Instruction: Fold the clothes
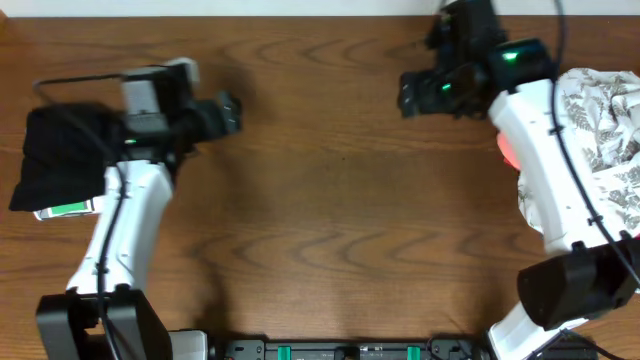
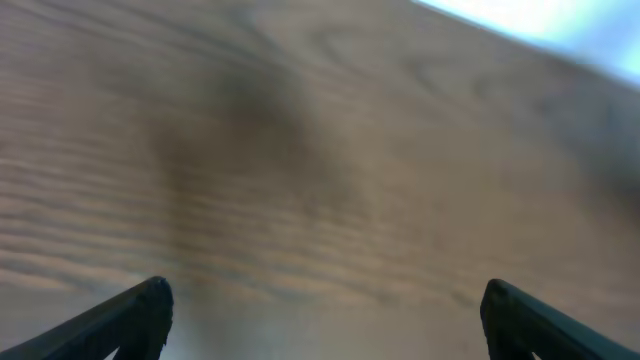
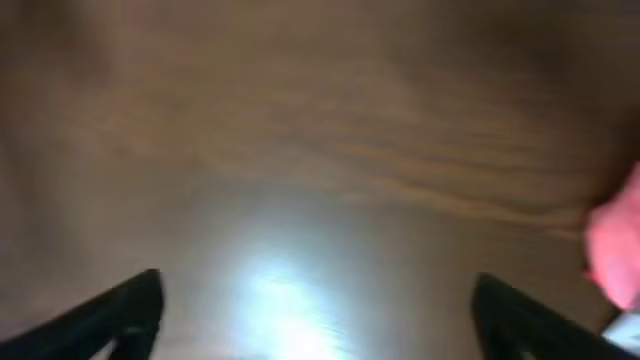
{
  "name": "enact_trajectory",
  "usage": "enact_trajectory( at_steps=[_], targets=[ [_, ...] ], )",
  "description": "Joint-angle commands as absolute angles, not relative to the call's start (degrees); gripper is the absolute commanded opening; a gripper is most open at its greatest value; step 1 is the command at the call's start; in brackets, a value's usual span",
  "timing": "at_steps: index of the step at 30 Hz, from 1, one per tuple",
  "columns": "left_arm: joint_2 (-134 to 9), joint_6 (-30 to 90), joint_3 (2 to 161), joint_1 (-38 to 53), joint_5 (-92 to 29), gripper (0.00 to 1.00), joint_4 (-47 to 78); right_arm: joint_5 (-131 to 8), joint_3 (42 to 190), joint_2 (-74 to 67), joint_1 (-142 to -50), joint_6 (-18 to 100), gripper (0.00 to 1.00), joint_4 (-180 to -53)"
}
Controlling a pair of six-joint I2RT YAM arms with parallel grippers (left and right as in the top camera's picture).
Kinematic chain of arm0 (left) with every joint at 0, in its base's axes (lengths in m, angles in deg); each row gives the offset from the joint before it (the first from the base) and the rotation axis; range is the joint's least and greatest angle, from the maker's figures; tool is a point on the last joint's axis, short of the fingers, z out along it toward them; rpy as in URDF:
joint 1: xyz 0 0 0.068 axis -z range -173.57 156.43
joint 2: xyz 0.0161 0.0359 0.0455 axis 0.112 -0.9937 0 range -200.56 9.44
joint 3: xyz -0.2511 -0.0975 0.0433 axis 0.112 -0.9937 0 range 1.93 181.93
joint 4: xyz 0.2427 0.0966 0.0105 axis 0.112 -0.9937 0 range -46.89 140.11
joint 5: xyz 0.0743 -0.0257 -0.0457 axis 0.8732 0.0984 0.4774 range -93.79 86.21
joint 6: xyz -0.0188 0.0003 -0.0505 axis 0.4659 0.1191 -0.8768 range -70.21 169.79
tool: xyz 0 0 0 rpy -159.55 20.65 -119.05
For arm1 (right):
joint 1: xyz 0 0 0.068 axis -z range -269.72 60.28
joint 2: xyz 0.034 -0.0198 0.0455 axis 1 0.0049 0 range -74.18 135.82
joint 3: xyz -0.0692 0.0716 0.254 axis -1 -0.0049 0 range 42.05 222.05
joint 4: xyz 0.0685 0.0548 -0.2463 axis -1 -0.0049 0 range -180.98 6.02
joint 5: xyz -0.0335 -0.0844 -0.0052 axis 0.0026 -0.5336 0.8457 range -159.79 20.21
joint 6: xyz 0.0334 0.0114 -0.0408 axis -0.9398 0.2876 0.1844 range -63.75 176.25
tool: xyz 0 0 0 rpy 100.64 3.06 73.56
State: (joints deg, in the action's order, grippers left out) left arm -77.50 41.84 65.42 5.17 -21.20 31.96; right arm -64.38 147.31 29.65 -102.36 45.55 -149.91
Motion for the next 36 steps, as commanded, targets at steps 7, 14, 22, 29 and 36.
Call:
enact_trajectory(
  at_steps=[7,14,22,29,36],
  targets=[
    [-76.71,48.57,65.33,15.77,-6.10,0.98,25.99,-65.71,147.22,29.10,-94.52,46.25,0.91,-150.29],
    [-67.22,48.33,65.37,15.47,-11.32,0.98,16.66,-65.71,144.40,21.65,-95.06,47.32,0.88,-150.99],
    [-47.99,47.15,57.59,15.53,-11.26,0.98,16.07,-65.14,120.03,-2.20,-96.99,46.86,0.92,-139.40],
    [-27.44,42.23,44.56,15.51,-6.76,0.98,16.14,-65.97,98.59,-22.87,-99.39,45.97,0.99,-134.31],
    [-19.97,41.97,37.70,15.51,-6.10,0.98,16.64,-65.49,89.54,-32.21,-99.43,46.01,0.99,-136.63]
  ],
)
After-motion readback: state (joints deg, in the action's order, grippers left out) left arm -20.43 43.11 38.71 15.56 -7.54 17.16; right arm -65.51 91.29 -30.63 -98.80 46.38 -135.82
